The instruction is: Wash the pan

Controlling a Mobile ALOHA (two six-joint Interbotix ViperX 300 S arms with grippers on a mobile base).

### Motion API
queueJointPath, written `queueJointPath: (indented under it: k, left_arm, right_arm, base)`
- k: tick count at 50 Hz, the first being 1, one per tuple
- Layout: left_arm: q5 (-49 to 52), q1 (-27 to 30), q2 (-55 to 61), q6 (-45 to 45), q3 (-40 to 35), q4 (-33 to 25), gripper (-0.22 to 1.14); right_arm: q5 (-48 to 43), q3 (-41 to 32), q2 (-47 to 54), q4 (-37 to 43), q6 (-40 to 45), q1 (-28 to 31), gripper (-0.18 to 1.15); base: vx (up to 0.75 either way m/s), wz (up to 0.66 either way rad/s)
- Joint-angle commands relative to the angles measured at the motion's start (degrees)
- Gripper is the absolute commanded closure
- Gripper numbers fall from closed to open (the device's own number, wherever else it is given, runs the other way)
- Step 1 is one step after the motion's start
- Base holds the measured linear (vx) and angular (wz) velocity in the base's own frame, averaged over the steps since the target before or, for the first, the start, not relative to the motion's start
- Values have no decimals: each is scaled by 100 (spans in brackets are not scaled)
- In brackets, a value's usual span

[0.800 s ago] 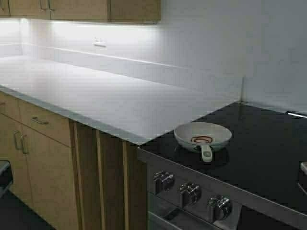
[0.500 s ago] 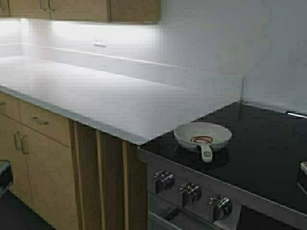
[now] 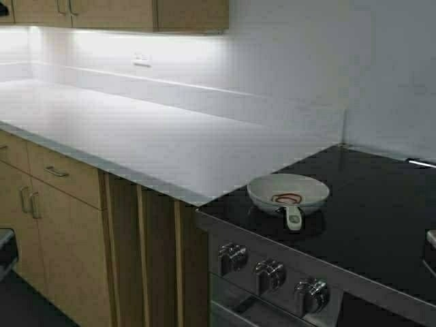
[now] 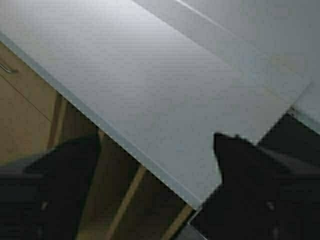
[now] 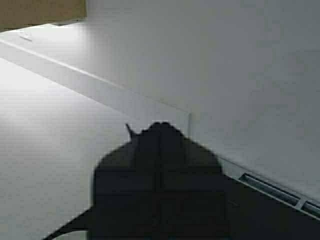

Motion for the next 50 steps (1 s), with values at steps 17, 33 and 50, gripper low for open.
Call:
queueJointPath:
  k: [17,33,50]
  left_arm:
    - [-2127,-1020,2856,-1257,-290,413,-8]
    - [-3226,-1336,4605,-2206,-782,826,-8]
    - [-4509,-1907,6680,-3709,-1635,1301,-8]
  right_arm:
    - [-62,-26,35,-9,-9,18,91]
    - [-62,-9,35,-9,-9,18,91]
    - [-53,0,88,0,-9,18,91]
  base:
    - [0,0]
    - [0,0]
    - [0,0]
